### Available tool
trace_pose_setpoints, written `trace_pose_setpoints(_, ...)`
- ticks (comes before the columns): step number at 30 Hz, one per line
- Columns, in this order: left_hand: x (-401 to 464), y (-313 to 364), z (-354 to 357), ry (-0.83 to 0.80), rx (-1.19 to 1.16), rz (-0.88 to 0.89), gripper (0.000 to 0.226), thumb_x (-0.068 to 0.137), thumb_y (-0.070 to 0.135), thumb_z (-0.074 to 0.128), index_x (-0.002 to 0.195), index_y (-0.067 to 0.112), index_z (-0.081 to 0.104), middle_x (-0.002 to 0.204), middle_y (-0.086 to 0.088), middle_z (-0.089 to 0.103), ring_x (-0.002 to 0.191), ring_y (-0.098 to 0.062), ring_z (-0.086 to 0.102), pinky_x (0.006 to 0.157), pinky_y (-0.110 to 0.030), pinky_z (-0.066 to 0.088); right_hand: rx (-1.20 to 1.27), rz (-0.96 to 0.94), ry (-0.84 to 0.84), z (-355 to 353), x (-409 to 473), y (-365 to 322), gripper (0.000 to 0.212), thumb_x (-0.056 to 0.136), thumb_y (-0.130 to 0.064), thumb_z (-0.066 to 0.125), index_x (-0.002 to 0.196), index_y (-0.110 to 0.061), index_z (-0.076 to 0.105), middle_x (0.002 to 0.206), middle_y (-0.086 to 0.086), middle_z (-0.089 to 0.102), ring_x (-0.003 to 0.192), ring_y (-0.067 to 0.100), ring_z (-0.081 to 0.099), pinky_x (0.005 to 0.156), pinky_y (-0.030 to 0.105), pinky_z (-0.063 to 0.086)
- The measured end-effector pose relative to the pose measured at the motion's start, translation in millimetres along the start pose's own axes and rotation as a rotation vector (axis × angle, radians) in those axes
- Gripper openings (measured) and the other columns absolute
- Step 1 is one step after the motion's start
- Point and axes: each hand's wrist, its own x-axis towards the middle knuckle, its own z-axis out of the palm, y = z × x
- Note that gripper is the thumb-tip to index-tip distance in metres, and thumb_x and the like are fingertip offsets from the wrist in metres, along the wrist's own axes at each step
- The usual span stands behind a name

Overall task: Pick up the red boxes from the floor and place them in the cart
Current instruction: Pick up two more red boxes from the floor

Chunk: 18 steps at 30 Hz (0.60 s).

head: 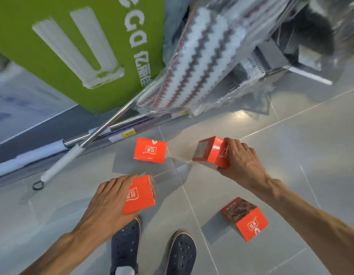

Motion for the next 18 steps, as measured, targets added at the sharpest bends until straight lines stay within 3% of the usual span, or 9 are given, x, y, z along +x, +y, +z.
trace_pose_setpoints(6,-53,64,-135,0.136,0.022,0.010,0.089,0.065,0.067,0.062,0.140,0.026,0.039,0.131,0.008,0.054,0.114,-0.016,0.053,0.096,-0.029,0.036,-0.008,-0.140,0.021,-186,-83,-36,0.089,0.070,-0.049,0.075,0.146,-0.026,0.034,0.129,-0.002,0.053,0.116,0.024,0.050,0.101,0.037,0.039)
trace_pose_setpoints(11,-120,116,-268,0.308,0.002,0.005,0.088,0.056,0.065,0.064,0.135,0.034,0.037,0.119,0.013,0.058,0.107,-0.010,0.050,0.089,-0.027,0.043,0.002,-0.245,0.103,-340,-159,-81,0.092,0.071,-0.062,0.067,0.148,-0.032,0.028,0.133,-0.011,0.049,0.123,0.015,0.045,0.103,0.031,0.039)
trace_pose_setpoints(15,-198,144,-379,0.358,0.060,-0.013,0.093,0.063,0.065,0.066,0.142,0.035,0.028,0.132,0.010,0.054,0.118,-0.017,0.055,0.098,-0.036,0.044,0.017,-0.345,0.170,-462,-215,-135,0.100,0.064,-0.083,0.064,0.144,-0.029,0.038,0.131,-0.010,0.053,0.122,0.016,0.050,0.103,0.036,0.043)
trace_pose_setpoints(18,-272,165,-463,0.398,0.071,-0.053,0.095,0.069,0.076,0.058,0.147,0.029,0.029,0.141,0.008,0.046,0.128,-0.016,0.046,0.105,-0.034,0.035,-0.047,-0.472,0.184,-541,-255,-187,0.103,0.063,-0.084,0.065,0.144,-0.026,0.039,0.134,-0.004,0.055,0.121,0.021,0.052,0.104,0.036,0.042)
